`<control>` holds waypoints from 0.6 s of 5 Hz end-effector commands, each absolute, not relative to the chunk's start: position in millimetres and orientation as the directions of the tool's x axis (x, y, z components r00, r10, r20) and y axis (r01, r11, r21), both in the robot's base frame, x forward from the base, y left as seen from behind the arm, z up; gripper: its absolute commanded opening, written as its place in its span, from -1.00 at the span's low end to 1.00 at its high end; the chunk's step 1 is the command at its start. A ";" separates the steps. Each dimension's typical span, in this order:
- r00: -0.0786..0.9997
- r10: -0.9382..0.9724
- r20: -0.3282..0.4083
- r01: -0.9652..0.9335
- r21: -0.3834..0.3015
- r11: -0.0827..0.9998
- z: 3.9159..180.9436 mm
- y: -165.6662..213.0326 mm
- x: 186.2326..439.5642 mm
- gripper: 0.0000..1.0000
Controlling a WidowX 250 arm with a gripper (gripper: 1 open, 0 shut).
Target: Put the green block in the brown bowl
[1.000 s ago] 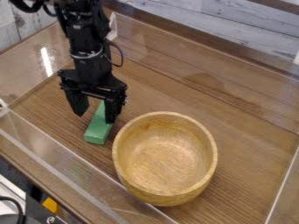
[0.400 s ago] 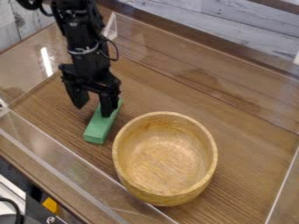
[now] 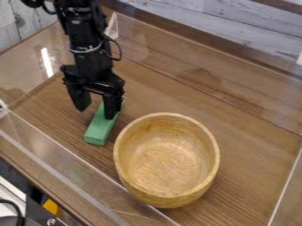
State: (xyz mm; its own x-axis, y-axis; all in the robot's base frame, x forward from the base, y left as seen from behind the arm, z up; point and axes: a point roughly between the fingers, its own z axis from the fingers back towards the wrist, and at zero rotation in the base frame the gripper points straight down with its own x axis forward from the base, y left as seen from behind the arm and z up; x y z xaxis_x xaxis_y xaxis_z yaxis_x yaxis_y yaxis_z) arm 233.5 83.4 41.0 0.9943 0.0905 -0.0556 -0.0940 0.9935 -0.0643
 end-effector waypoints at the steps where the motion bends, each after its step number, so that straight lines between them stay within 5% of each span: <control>1: 0.993 0.119 0.015 -0.119 -0.050 0.992 51.3 90.5 242.7 1.00; 3: 0.987 0.159 0.006 -0.159 -0.054 0.986 34.7 96.6 247.0 1.00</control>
